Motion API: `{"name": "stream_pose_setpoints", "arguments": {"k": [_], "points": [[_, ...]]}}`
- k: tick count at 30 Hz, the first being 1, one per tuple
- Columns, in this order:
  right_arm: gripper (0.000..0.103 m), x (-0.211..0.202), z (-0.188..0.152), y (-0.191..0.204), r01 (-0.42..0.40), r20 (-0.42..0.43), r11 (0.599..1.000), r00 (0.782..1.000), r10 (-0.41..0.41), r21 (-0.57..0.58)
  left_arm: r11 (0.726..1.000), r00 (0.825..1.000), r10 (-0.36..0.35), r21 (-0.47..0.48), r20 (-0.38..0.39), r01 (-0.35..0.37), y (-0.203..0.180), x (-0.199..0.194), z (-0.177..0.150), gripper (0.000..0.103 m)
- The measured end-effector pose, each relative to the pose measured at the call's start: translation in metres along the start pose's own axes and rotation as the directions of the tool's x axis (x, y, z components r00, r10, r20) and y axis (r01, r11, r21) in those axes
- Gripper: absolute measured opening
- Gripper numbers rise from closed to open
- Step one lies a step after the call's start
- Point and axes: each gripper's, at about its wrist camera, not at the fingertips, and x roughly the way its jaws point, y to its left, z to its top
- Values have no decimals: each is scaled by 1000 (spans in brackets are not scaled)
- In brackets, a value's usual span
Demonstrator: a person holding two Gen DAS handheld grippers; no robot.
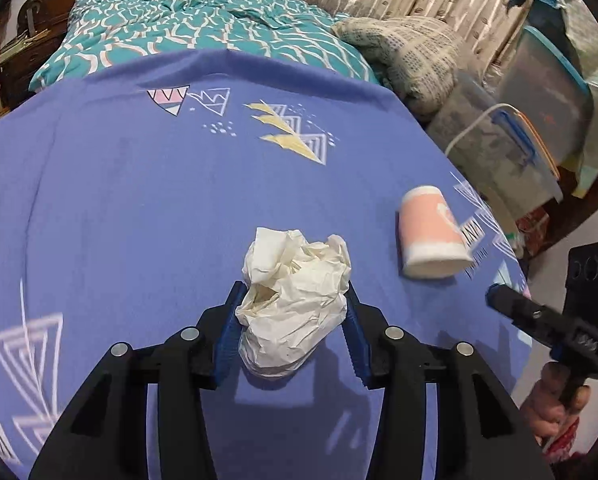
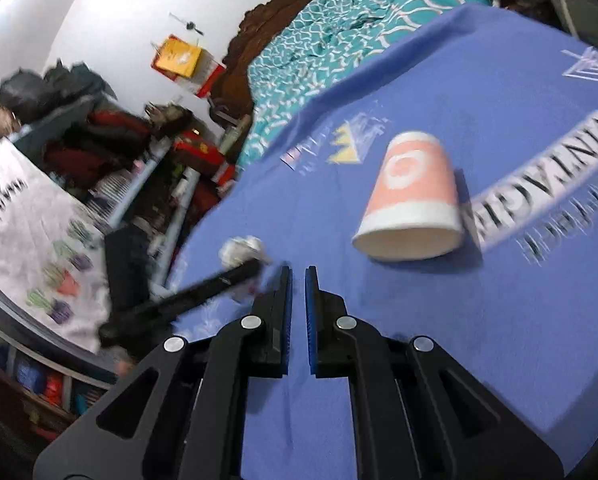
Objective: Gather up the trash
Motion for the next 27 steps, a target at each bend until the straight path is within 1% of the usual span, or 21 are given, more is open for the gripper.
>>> {"name": "stream_pose_setpoints", "arguments": {"k": [1,3,5,6,7,8,9,10,11,13,14,16,18,22,24,26,27], "points": [[12,-6,-5,-6,34,17,999,999,-34,11,1000,1000,5,10,2,-5,-3,-3,-4,45],[12,-17,-10,-18,33,45,998,998,-36,51,999,1000,18,29,0,-18,-9,-3,-7,46],[12,-27,-11,-34,49,77,993,995,-58,110,999,1000,20,35,-13,-20,-14,0,-8,47],[19,-31,-11,-39,64,95,989,993,-77,133,999,1000,19,34,-20,-18,-16,2,-7,47],[47,-35,-10,-45,75,114,984,989,-94,160,999,999,19,31,-27,-18,-19,6,-7,48],[68,-38,-9,-48,75,126,982,987,-98,174,999,999,22,30,-30,-21,-21,8,-6,48],[96,-41,-9,-50,76,150,979,983,-105,187,999,999,24,31,-34,-23,-24,11,-6,49],[95,-43,-8,-52,79,167,979,980,-111,186,999,999,26,31,-35,-25,-25,13,-5,49],[93,-42,-5,-52,90,160,981,980,-118,172,999,999,30,32,-36,-29,-26,15,-6,49],[85,-37,3,-51,97,147,985,982,-119,145,999,999,34,32,-42,-33,-26,19,-7,50],[83,-34,7,-53,103,142,985,982,-123,141,999,998,37,31,-47,-36,-25,21,-9,50],[73,-26,19,-60,106,124,984,984,-124,143,999,997,40,26,-59,-39,-21,24,-10,50],[70,-14,33,-69,98,106,981,988,-117,169,999,998,31,13,-61,-30,-15,26,-14,51],[65,14,51,-84,40,49,970,997,-53,239,999,998,29,19,-52,-28,-14,24,-16,51],[63,28,55,-76,39,24,976,999,-45,212,999,998,36,25,-48,-35,-16,24,-17,51],[56,42,53,-66,31,-13,982,999,-30,187,998,998,49,35,-44,-48,-18,25,-19,51],[48,49,49,-60,29,-39,986,999,-23,166,997,997,58,43,-41,-57,-20,25,-19,51]]}}
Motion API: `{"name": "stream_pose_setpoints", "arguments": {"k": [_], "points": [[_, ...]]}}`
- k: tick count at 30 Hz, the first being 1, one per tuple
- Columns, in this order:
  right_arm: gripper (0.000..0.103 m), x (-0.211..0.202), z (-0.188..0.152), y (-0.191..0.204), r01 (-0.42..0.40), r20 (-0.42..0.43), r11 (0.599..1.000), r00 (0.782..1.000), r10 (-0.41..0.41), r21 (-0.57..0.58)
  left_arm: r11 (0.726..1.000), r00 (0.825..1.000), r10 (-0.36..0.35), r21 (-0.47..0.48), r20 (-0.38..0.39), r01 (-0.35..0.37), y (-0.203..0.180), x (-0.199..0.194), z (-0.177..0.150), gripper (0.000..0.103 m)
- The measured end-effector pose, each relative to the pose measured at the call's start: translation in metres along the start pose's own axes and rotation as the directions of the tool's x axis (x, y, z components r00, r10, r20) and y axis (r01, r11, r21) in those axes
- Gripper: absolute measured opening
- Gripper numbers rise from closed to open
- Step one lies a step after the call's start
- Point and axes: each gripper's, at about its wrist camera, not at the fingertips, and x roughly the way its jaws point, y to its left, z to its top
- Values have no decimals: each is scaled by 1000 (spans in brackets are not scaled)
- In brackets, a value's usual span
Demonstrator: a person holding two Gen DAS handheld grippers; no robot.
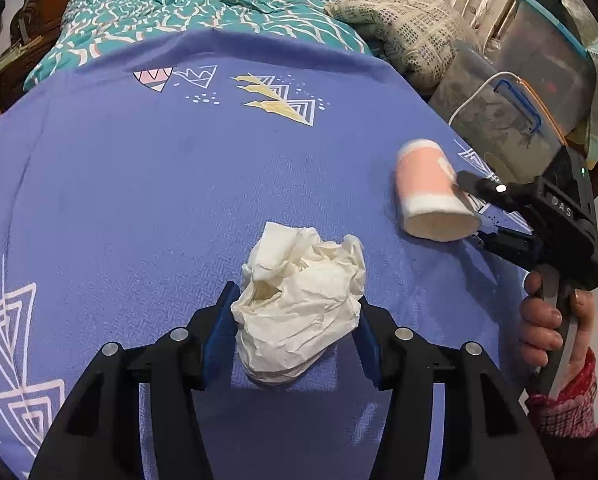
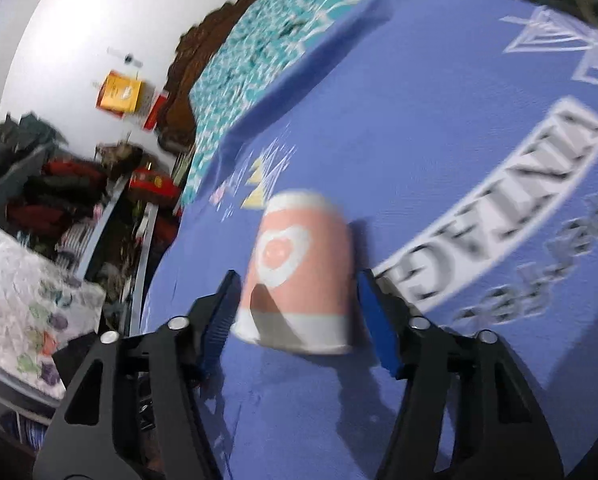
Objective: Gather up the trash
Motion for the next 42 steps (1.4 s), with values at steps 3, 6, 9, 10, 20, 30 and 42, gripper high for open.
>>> {"name": "stream_pose_setpoints", "arguments": {"k": [3,6,9,10,20,30,42], "points": [[41,7,-16,14,15,-14,998,1000,-16,-65,1000,1000,22,15,6,-22,-4,0,-1,51],[35,0,-30,24,-13,-12,996,1000,12,-86,998,999,50,25,8,-50,-4,-1,-2,50],[31,-15,-44,30,-21,-5,993,1000,21,-114,997,998,69,21,13,-69,-2,-3,-5,47],[30,-20,-49,32,-18,1,992,1000,18,-124,997,997,78,19,17,-79,-1,-4,-6,46],[2,-49,-80,25,-73,-3,994,997,73,-83,989,989,137,53,58,-140,-6,-18,-16,44],[5,-48,-82,15,-98,6,995,995,98,8,986,985,161,31,64,-163,1,-26,-23,44],[85,-58,-83,21,-60,114,998,992,57,17,983,982,184,-8,51,-184,19,-27,-32,46]]}}
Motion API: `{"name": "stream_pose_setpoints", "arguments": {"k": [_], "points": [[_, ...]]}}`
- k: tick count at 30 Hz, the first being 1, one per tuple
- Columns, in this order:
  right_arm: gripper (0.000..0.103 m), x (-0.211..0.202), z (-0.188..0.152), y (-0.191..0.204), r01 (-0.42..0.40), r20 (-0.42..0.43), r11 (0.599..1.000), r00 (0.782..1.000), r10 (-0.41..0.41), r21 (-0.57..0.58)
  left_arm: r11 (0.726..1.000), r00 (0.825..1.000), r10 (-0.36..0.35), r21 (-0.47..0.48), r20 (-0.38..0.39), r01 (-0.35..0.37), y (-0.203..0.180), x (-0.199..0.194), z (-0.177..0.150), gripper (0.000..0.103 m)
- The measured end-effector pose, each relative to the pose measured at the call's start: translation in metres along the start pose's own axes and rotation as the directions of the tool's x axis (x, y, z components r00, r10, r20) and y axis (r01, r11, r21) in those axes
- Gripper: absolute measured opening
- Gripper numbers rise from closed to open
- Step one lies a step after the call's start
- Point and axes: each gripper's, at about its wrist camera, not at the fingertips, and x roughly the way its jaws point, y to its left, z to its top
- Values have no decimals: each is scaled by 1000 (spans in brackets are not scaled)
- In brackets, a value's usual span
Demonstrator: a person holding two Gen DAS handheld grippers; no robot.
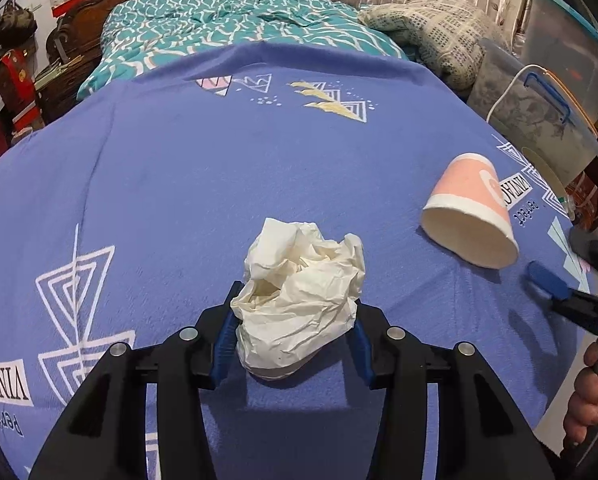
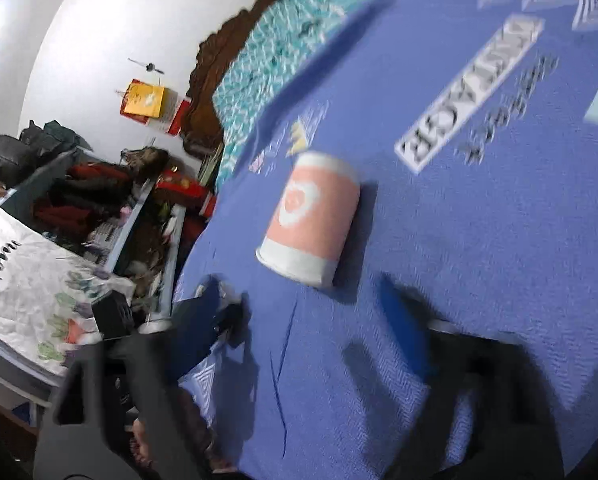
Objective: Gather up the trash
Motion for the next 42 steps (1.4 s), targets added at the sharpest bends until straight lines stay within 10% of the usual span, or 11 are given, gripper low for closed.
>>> {"name": "stream_pose_setpoints", "arguments": {"k": [31,42], "points": [[76,75,38,17,98,-88,995,991,-101,-29,997,995,-76,-28,66,78,27,-4,-6,47],[19,97,21,47,115,-96,970,986,-138,-215,988,988,-133,-64,80,138,36,-6,-7,45]]}}
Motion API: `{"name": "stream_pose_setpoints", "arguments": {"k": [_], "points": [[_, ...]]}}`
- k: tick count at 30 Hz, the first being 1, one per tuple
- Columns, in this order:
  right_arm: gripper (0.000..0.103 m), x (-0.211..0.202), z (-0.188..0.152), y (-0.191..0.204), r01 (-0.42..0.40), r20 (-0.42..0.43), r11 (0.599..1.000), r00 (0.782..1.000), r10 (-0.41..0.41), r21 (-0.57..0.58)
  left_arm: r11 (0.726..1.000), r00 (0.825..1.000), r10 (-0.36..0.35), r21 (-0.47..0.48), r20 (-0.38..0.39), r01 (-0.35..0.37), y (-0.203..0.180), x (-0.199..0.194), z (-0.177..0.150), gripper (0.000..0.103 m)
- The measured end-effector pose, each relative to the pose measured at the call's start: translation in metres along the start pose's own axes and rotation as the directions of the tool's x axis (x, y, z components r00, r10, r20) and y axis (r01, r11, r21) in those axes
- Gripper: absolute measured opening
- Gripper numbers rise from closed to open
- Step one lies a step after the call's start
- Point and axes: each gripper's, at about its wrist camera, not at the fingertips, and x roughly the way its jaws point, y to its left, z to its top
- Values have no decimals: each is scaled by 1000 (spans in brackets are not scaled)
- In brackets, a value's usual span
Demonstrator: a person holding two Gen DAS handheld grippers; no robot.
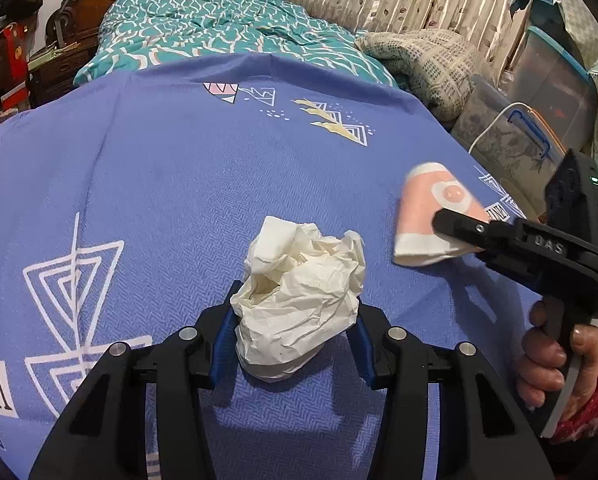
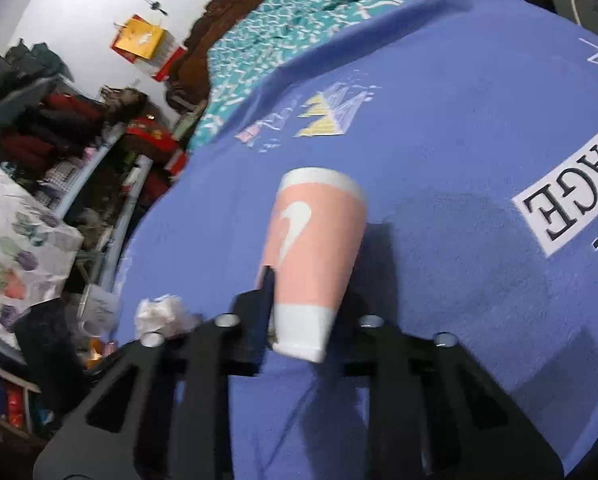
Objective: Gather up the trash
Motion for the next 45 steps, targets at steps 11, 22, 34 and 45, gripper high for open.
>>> {"name": "stream_pose_setpoints", "arguments": {"k": [11,22,34,45], "points": [[17,-61,-26,12,75,121,994,991,-65,-78,999,998,53,-3,42,-53,-2,-16,7,44],[17,-71,-34,20,55,122,992,992,-42,-110,985,984,152,69,90,-158,-21,-36,16,44],[17,-67,-42,20,45,87,992,996,-35,-121,984,985,159,73,61,-163,-27,-32,14,44],[23,-56,-54,26,45,12,985,999,-44,-168,999,997,46,11,-68,-45,-18,-6,6,54]]}}
